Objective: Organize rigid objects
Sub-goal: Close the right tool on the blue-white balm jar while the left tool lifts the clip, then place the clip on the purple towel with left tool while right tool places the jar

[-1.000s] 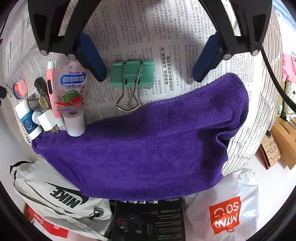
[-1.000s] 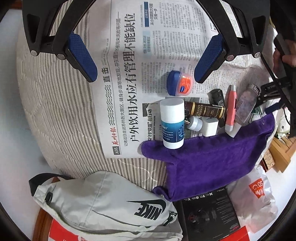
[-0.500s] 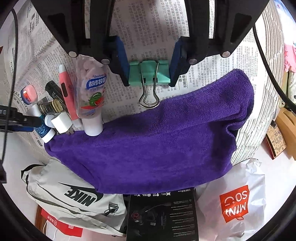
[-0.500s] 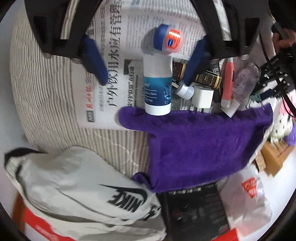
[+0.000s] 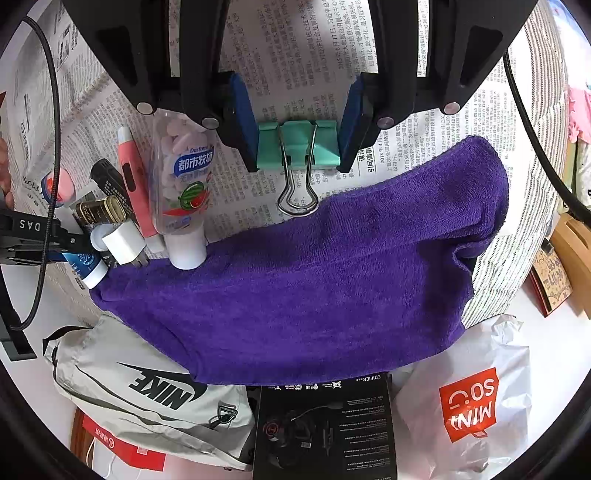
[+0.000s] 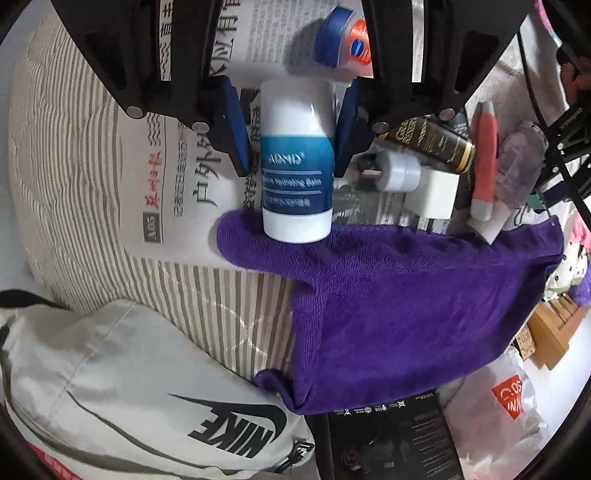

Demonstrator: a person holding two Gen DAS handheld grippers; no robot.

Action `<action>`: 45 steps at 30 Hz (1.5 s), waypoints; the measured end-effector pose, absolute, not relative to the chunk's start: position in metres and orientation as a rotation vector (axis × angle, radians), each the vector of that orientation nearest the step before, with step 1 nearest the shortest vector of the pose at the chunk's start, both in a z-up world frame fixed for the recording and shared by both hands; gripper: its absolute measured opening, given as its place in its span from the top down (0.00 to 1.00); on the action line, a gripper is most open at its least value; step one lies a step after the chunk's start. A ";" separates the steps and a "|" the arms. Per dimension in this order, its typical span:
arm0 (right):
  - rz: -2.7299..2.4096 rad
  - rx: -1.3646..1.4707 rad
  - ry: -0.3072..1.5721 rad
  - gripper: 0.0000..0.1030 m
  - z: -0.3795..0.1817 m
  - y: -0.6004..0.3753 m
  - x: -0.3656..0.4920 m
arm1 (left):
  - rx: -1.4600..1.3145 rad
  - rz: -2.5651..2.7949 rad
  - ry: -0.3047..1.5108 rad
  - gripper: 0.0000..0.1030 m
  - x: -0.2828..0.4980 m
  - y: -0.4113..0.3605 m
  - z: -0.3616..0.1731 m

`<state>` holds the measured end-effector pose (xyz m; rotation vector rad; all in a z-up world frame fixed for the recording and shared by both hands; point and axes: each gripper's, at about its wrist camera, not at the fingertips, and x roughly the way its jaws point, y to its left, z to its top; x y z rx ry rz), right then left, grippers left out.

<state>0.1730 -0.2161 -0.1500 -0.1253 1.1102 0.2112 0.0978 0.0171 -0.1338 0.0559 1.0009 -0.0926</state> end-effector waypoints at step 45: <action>0.472 -0.088 1.024 0.65 -0.079 -0.179 0.225 | -0.072 -0.160 0.934 0.62 0.183 0.056 -0.054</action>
